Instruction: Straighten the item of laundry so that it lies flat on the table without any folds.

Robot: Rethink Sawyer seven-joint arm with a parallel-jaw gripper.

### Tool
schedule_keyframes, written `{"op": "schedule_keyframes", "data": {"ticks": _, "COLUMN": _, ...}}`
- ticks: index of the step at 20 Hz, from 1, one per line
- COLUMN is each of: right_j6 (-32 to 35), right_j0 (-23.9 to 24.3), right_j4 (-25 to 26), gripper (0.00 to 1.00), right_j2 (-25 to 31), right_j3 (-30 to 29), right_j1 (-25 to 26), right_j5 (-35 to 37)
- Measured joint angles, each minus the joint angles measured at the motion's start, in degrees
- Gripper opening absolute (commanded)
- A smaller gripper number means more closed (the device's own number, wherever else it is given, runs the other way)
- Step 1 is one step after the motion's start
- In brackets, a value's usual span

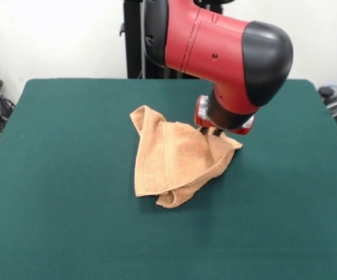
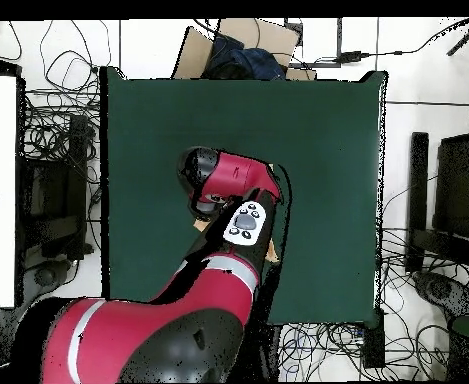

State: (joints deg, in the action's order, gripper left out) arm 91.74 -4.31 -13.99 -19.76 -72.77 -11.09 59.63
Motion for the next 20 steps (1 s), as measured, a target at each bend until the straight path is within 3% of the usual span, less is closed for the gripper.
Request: {"op": "schedule_keyframes", "data": {"ticks": 20, "right_j6": 0.0, "right_j0": -0.3, "right_j4": -0.2, "gripper": 1.00, "right_j2": -0.8, "right_j3": -0.3, "right_j1": -0.1, "right_j5": 0.0}}
